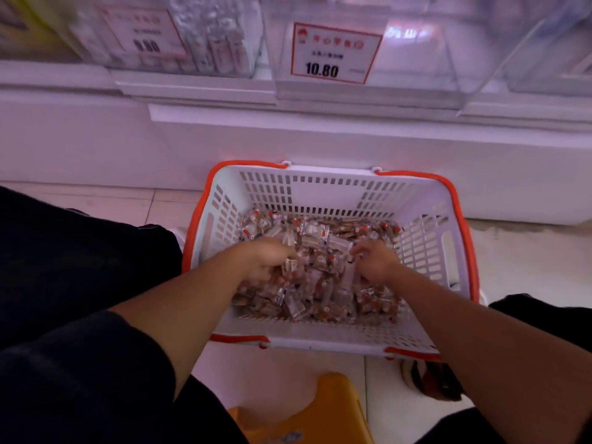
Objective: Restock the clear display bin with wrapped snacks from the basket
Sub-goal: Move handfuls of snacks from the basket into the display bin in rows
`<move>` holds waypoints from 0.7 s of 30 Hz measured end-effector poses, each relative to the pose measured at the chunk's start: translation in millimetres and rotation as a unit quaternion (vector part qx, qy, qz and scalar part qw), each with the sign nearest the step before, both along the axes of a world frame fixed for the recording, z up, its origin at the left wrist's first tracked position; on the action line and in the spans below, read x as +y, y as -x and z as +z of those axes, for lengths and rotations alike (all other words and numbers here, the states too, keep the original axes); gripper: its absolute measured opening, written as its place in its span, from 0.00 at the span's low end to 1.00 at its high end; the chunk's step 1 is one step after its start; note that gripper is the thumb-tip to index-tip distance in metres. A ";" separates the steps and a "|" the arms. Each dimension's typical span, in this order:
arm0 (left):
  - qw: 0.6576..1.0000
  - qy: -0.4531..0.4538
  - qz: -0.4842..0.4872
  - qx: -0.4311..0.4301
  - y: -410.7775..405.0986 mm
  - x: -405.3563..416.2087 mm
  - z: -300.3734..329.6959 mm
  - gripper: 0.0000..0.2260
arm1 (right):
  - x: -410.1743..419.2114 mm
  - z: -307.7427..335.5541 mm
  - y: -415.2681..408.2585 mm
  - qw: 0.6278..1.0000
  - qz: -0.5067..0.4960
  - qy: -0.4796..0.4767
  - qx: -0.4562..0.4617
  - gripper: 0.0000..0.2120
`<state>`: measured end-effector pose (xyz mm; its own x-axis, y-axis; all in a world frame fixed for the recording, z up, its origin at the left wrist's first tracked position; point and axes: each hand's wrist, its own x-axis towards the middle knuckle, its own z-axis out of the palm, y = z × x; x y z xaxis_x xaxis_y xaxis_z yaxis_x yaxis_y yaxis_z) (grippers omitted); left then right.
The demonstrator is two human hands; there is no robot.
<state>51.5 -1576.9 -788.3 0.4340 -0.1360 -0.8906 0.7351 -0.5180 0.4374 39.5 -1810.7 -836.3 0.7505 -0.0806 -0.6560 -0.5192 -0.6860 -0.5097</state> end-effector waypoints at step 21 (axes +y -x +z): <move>0.901 0.428 0.035 -0.055 -33.2 -7.7 251.1 0.18 | 36.7 303.0 -8.1 0.870 -0.082 -0.246 -0.420 0.19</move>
<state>84.7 -1584.6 -537.2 0.5476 -0.7220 -0.4230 0.6810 0.0909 0.7266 47.7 -1774.0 -533.2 0.9865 -0.0963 0.1323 0.1072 -0.2303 -0.9672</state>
